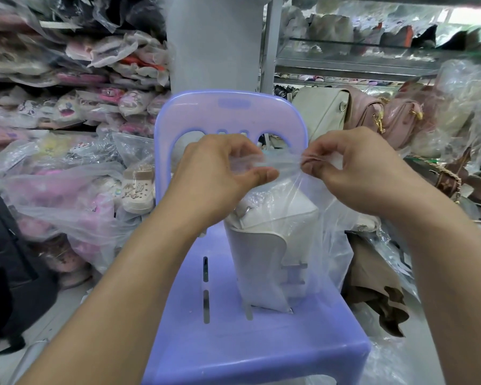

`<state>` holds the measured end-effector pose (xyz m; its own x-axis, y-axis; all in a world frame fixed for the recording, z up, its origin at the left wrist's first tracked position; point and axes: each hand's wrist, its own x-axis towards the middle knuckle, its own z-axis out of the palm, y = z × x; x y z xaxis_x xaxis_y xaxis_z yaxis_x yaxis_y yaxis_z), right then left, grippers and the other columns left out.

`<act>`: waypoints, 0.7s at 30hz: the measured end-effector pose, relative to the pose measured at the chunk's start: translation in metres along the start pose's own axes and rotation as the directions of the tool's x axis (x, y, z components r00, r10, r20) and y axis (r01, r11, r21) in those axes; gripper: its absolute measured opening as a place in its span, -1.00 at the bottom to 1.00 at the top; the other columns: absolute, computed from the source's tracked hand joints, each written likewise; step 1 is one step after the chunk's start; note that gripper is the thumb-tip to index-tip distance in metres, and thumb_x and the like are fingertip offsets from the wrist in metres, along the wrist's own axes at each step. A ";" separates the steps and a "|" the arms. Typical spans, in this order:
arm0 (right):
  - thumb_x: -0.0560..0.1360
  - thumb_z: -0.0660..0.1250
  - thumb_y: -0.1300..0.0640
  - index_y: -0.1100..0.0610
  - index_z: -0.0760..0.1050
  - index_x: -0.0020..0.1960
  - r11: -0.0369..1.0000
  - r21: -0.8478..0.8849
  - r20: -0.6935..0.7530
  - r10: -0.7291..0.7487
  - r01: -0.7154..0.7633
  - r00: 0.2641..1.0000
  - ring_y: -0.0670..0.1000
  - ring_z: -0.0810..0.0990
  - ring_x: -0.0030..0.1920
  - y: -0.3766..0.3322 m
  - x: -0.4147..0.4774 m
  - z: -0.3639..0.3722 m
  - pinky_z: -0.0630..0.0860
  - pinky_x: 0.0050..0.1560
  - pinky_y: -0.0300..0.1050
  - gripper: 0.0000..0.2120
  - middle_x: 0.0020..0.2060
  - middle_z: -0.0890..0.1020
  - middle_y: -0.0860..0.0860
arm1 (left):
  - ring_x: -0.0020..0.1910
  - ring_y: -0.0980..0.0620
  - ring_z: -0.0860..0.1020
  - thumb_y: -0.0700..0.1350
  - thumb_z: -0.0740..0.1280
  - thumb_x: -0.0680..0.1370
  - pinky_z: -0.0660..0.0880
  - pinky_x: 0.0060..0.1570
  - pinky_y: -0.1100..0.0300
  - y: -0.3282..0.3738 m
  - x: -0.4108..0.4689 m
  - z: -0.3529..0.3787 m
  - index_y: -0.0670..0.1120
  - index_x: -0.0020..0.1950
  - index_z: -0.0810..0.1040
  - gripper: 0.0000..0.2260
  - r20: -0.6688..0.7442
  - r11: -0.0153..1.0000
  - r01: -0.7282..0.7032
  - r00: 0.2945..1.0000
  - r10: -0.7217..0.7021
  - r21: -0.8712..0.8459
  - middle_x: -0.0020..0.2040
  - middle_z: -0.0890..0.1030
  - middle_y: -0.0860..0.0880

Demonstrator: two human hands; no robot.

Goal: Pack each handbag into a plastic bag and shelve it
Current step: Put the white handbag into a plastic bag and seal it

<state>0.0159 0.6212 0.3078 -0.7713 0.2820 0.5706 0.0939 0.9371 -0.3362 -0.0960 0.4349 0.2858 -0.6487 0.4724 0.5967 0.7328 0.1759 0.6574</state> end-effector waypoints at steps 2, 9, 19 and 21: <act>0.56 0.44 0.01 -0.22 0.56 -0.23 1.000 0.017 -0.011 0.009 -0.009 1.000 0.16 0.57 0.16 0.002 0.000 -0.001 0.43 0.30 0.21 -0.78 -0.11 0.69 -0.21 | -0.26 0.37 0.57 0.02 0.56 0.45 0.40 -0.19 0.47 -0.002 0.002 -0.003 0.07 -0.18 0.65 -0.88 0.023 1.000 -0.014 1.000 0.014 -0.005 -0.29 0.63 0.23; 0.59 0.41 -0.01 -0.19 0.57 -0.09 0.989 -0.122 -0.131 0.072 -0.088 0.989 -0.02 0.35 0.10 0.012 -0.002 -0.006 0.14 0.26 -0.02 -0.89 -0.11 0.63 -0.12 | -0.24 0.42 0.56 -0.01 0.53 0.48 0.43 -0.17 0.48 -0.014 0.004 0.002 0.07 -0.17 0.65 -0.92 -0.127 1.000 0.010 0.992 -0.008 0.013 -0.22 0.67 0.24; 0.49 0.37 0.21 0.03 0.72 0.04 0.982 0.022 -0.398 0.181 -0.188 0.899 0.20 0.66 0.03 0.025 -0.002 0.016 0.58 0.07 0.11 -0.79 -0.05 0.74 0.09 | 0.02 0.43 0.57 0.18 0.59 0.31 0.56 0.10 0.25 -0.034 -0.015 0.034 0.18 0.45 0.28 -0.21 -0.055 0.829 0.104 0.986 -0.160 -0.550 0.21 0.56 0.10; 0.50 0.37 0.20 0.01 0.72 0.07 0.975 0.050 -0.405 0.218 -0.217 0.888 0.18 0.67 0.07 0.025 -0.003 0.020 0.57 0.10 0.08 -0.78 -0.01 0.74 0.08 | 0.25 0.26 0.55 0.20 0.64 0.22 0.53 0.30 -0.05 -0.051 -0.024 0.043 0.25 0.42 0.27 -0.13 0.103 0.856 0.141 0.989 -0.103 -0.497 0.35 0.52 0.14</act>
<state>0.0081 0.6399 0.2819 -0.4088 0.5384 0.7368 0.2271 0.8420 -0.4893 -0.1092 0.4515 0.2183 -0.6960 0.5383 0.4752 0.4337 -0.2123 0.8757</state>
